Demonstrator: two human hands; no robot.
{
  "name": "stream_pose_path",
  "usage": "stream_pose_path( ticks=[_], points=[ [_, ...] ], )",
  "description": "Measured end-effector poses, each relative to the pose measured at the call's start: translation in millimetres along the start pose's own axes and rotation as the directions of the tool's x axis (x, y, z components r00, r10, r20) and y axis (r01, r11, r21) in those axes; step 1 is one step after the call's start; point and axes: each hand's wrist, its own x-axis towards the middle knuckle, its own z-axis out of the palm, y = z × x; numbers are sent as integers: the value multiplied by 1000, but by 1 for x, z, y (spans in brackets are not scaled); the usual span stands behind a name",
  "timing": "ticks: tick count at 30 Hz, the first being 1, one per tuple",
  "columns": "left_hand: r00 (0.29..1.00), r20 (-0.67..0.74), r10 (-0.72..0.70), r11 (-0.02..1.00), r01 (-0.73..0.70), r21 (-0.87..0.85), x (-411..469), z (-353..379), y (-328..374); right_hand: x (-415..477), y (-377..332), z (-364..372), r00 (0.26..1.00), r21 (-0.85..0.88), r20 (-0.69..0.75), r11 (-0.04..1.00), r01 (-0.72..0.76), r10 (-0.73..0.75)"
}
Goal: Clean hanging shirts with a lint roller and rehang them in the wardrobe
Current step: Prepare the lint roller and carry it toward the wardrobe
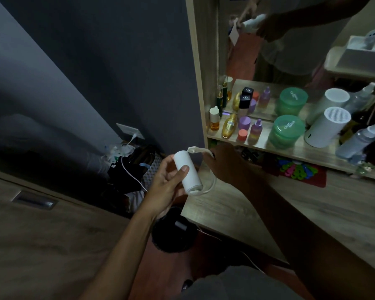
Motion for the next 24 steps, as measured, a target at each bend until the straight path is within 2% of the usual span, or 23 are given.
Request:
stream_pose_path(
  ticks=[6,12,18,21,24],
  points=[
    [1000,-5,-20,1000,20,11,0,-8,-2,2,-6,2,998,-27,58,1000,11,-10],
    [999,8,-42,998,41,51,3,-13,-2,-1,-9,5,999,1,37,1000,-30,30],
    [995,83,-56,984,41,174,0,-21,3,-7,-4,19,993,-23,62,995,-98,99],
    [994,85,-72,976,53,209,-4,-22,1,-14,-7,23,999,-9,16,999,-45,45],
    [996,81,-24,956,-1,293,-6,-20,-2,-14,-12,19,998,-38,49,999,-24,26]
  ],
)
